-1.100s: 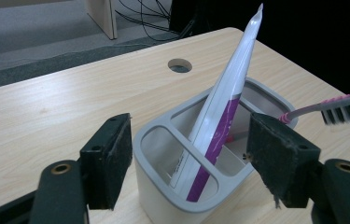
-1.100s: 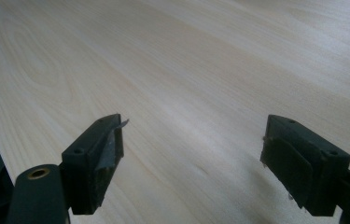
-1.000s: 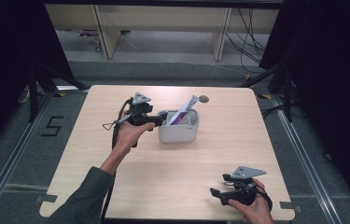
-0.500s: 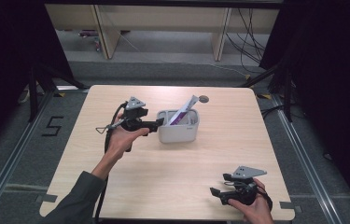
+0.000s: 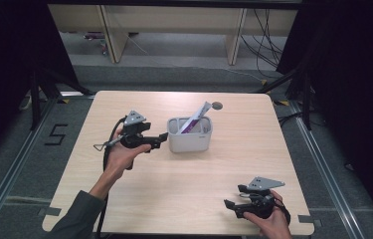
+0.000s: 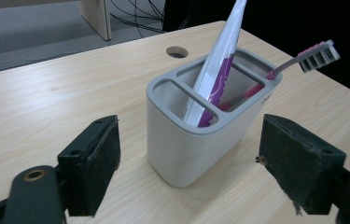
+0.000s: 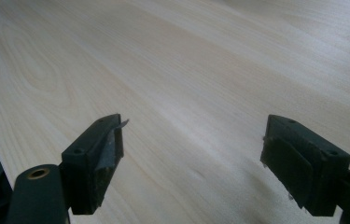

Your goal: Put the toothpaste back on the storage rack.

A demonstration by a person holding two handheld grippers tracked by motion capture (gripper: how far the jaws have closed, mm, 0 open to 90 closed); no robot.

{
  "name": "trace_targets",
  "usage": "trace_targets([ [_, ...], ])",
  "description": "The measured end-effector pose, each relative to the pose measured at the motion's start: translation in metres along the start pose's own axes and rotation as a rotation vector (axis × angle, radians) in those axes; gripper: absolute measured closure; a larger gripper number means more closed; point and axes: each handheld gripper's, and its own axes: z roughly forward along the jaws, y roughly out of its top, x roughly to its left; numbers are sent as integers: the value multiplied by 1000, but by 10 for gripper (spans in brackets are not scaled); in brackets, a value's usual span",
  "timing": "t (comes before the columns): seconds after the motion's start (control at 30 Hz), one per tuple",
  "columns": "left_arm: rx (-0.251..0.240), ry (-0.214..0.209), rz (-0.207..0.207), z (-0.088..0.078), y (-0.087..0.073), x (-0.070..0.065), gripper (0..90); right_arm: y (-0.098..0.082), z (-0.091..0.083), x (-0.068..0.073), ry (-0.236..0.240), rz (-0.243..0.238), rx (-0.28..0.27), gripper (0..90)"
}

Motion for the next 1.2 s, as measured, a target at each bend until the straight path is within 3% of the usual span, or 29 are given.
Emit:
trace_targets([
  [0.5,15,-8,-3,-8,-34,11,193,1,0,-1,-12,-10,-4,214],
  [0.57,23,-13,5,-8,-38,11,183,1,2,-2,24,-4,-5,214],
  [0.7,26,-21,0,-7,-49,14,182,1,1,-2,14,0,0,214],
  [0.77,36,-21,5,-9,-52,14,179,1,2,-3,33,-6,-7,215],
  [0.8,31,-22,5,-10,-53,13,174,1,1,-2,2,-8,-7,214],
  [0.87,29,-28,9,-13,-55,13,171,1,0,-2,1,-8,-8,214],
  [0.9,18,-34,9,-13,-57,13,169,0,0,-1,15,21,-11,214],
  [0.93,27,-36,17,-15,-59,12,164,0,0,-1,-2,9,-18,214],
  [1.1,32,-43,30,-21,-69,12,160,0,1,-1,16,23,-18,214],
  [1.2,30,-37,34,-26,-75,13,160,0,1,-1,2,13,-16,214],
])
